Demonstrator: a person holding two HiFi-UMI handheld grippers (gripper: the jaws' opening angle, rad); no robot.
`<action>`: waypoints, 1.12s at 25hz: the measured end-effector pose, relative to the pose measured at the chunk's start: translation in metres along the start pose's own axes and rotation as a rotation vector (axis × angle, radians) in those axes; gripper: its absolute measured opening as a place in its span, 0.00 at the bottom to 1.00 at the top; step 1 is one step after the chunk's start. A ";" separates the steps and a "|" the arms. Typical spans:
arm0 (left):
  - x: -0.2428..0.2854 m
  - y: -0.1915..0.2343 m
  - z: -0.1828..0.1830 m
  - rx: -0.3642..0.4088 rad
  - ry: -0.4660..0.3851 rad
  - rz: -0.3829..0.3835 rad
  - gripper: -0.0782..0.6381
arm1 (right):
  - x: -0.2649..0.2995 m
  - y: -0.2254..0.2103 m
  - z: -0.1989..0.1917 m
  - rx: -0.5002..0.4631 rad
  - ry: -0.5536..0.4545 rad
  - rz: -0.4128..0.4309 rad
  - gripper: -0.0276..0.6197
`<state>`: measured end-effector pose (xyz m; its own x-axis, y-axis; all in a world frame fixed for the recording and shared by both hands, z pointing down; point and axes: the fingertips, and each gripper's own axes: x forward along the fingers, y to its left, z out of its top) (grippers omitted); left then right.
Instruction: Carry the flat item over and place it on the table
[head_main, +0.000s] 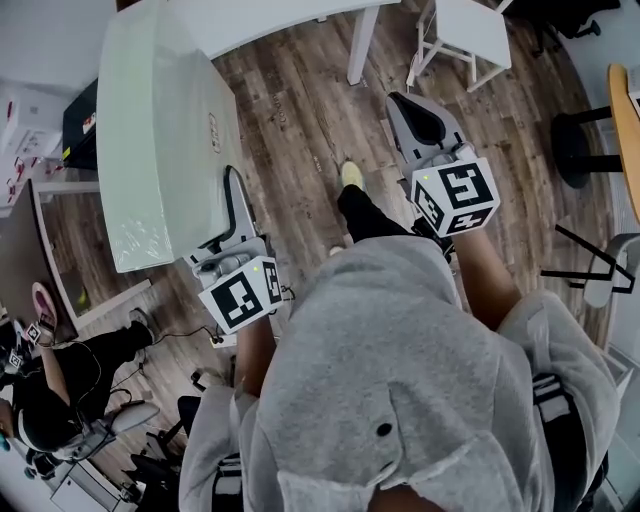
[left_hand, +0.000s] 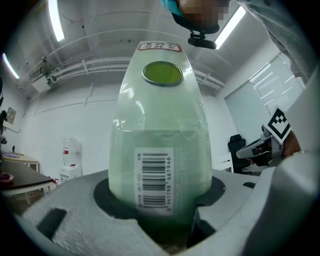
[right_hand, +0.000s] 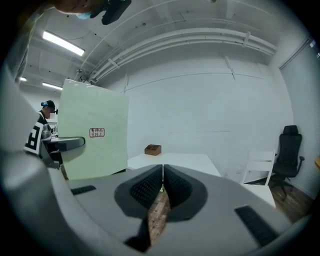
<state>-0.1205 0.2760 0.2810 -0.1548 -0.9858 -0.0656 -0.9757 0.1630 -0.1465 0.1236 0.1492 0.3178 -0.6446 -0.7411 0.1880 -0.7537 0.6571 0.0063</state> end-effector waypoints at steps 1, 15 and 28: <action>0.007 0.000 -0.002 0.000 0.005 0.000 0.51 | 0.007 -0.003 -0.001 0.002 0.007 0.003 0.08; 0.110 -0.003 -0.004 0.021 0.039 0.043 0.51 | 0.101 -0.059 0.004 0.021 0.044 0.069 0.08; 0.184 -0.014 -0.013 0.023 0.079 0.108 0.51 | 0.171 -0.115 0.009 0.033 0.051 0.130 0.08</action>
<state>-0.1375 0.0917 0.2839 -0.2712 -0.9625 -0.0046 -0.9490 0.2682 -0.1658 0.0986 -0.0539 0.3407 -0.7301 -0.6418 0.2346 -0.6689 0.7415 -0.0532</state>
